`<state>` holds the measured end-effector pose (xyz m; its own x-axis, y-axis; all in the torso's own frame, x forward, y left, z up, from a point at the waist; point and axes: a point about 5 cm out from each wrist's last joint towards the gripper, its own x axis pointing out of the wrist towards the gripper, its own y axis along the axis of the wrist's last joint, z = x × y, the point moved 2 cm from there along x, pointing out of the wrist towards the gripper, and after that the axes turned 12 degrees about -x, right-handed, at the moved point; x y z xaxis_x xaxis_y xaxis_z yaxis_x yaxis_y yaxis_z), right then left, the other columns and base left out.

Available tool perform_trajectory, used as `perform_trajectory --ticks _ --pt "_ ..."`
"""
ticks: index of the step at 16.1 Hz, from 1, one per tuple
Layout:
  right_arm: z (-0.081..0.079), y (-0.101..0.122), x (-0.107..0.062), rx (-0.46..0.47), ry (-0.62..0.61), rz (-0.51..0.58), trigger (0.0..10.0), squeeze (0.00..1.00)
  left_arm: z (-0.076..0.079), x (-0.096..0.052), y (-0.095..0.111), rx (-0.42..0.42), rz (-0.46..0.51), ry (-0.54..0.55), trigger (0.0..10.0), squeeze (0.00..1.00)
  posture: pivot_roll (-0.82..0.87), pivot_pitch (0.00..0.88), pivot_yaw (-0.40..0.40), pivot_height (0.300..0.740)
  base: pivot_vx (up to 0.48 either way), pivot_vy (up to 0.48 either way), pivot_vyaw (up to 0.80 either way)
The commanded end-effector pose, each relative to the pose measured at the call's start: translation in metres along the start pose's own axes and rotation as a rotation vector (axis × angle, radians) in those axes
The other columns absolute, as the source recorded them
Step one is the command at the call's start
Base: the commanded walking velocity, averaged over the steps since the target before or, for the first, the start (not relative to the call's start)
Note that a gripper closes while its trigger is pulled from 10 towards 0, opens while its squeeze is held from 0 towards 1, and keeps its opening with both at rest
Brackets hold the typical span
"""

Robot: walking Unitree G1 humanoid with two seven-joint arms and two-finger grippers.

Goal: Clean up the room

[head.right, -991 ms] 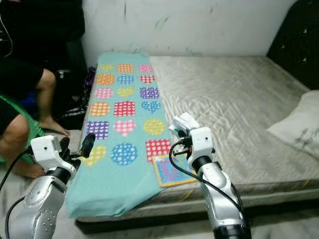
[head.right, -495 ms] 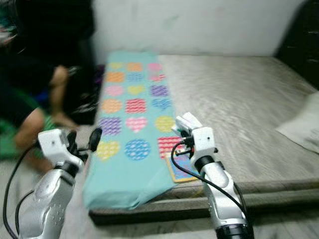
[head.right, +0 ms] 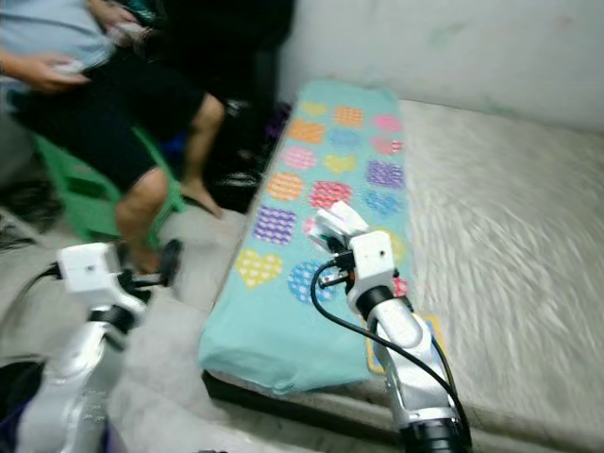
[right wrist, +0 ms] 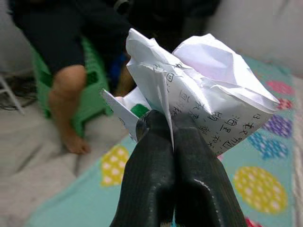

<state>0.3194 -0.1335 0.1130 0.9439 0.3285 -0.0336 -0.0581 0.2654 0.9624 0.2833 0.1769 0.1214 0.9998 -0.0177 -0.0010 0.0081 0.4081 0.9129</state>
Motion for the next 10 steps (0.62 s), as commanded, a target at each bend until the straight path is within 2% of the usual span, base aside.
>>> perform_trajectory --ticks 1,3,10 --pt "0.0067 0.0009 -0.0026 -0.012 -0.02 0.001 10.0 0.0 -0.0013 -0.0012 -0.0041 0.001 -0.011 0.002 10.0 0.0 -0.04 0.013 -0.041 0.74 0.0 0.0 0.8" --pt "0.0087 -0.0006 -0.0025 -0.013 -0.023 -0.003 10.0 0.0 -0.0065 0.0006 -0.0033 0.011 -0.008 0.026 10.0 0.0 -0.04 0.0 -0.042 0.74 0.0 0.0 0.8" --pt "0.0068 0.0024 0.001 -0.009 -0.025 0.012 10.0 0.0 -0.0034 0.0064 -0.0042 0.029 0.005 0.021 10.0 0.0 -0.04 0.0 -0.031 0.74 0.0 0.0 0.8"
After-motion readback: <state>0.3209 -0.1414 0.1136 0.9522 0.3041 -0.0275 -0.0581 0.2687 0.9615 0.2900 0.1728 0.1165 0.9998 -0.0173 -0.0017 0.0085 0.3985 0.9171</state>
